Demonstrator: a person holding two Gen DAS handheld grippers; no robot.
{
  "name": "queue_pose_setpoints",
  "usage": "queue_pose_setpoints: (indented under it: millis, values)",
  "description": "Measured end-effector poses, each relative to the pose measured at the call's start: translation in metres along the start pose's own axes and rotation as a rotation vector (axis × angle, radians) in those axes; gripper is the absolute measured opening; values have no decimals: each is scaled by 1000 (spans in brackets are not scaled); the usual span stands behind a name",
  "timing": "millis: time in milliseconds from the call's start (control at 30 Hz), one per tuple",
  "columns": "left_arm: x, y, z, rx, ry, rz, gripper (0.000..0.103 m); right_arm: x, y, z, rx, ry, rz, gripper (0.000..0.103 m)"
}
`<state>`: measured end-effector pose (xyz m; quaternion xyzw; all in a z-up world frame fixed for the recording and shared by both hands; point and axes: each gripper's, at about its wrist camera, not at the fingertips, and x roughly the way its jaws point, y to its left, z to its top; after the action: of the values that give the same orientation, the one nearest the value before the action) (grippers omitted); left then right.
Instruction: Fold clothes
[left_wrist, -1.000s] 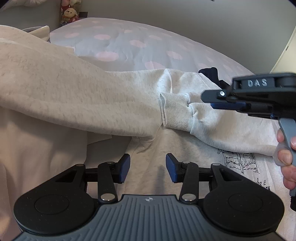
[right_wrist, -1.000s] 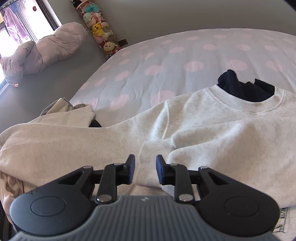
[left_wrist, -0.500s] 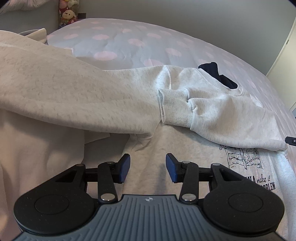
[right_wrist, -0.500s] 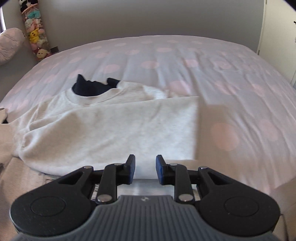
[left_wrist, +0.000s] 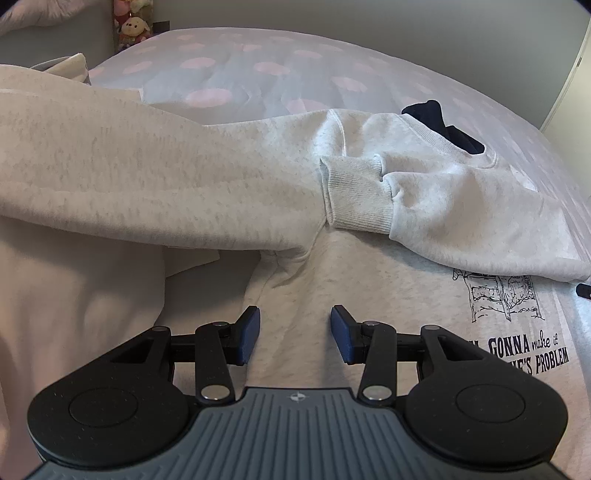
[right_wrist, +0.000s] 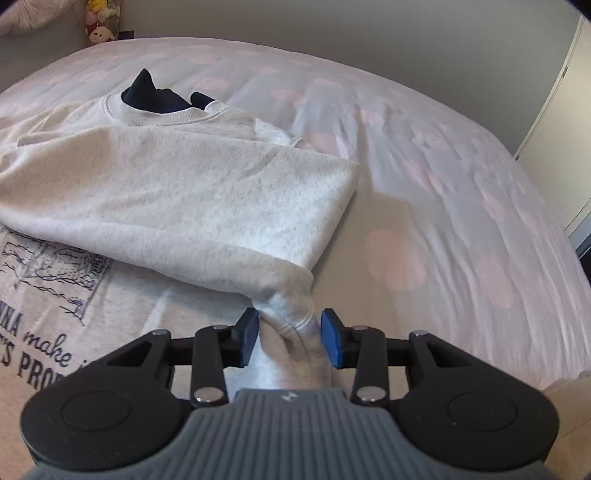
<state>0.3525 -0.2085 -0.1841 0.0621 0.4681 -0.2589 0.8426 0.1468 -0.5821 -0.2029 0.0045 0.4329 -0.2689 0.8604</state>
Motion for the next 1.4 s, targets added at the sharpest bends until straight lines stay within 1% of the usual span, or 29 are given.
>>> queue_pose_setpoints:
  millis: [33,100,133,267,333,400,500,533,600,667,767,800,867,933,1000,1033,1133,1167,1233,1300,1367,1400]
  values:
    - [1,0,0,0,3,3,40,3,-1,1,13,-4,0,40]
    - [3,0,-1,3,5,4,40,6,-8,4,48,-9,17,35]
    - [3,0,-1,4,6,4,40,7,-11,6,64,-11,28,24]
    - [6,0,0,3,10,4,40,0,-23,7,94,-32,26,21]
    - [7,1,0,1,11,4,40,1,-30,4,92,-20,21,20]
    - [8,1,0,-1,12,4,40,6,-34,-1,71,4,-6,15]
    - [10,-1,0,5,14,11,40,18,-38,-14,73,39,-18,14]
    - [11,-1,0,8,15,14,40,20,-38,-17,70,41,-19,13]
    - [11,-2,1,12,14,18,40,21,-34,-20,59,36,-18,9]
    - [11,-3,1,16,12,23,40,19,-32,-22,51,36,-13,9]
    - [5,-4,1,12,-30,18,40,13,-39,-24,62,61,20,10]
    - [1,-5,2,18,-55,7,40,11,-43,-26,73,71,29,10]
    - [-6,-8,4,19,-97,-15,40,3,-50,-31,100,65,45,10]
    - [-10,-9,7,-24,-125,-54,41,-8,-57,-33,132,51,64,12]
    - [-7,-10,14,-64,-134,-101,45,-19,-63,-32,157,23,90,12]
    - [-4,-12,19,-72,-139,-121,49,-23,-66,-29,164,7,101,14]
    - [16,-21,42,-52,-126,-105,49,-27,-76,-15,184,-48,121,30]
    - [23,-23,49,-62,-116,-109,49,-24,-81,-9,210,-60,130,31]
    - [38,-26,61,-86,-91,-154,49,-17,-92,3,275,-82,157,33]
    - [54,-31,66,-87,-58,-158,48,-5,-103,15,327,-95,179,38]
    - [69,-37,72,-87,-27,-161,40,9,-113,25,375,-102,211,44]
    - [73,-37,72,-90,-26,-164,38,19,-119,31,407,-98,235,47]
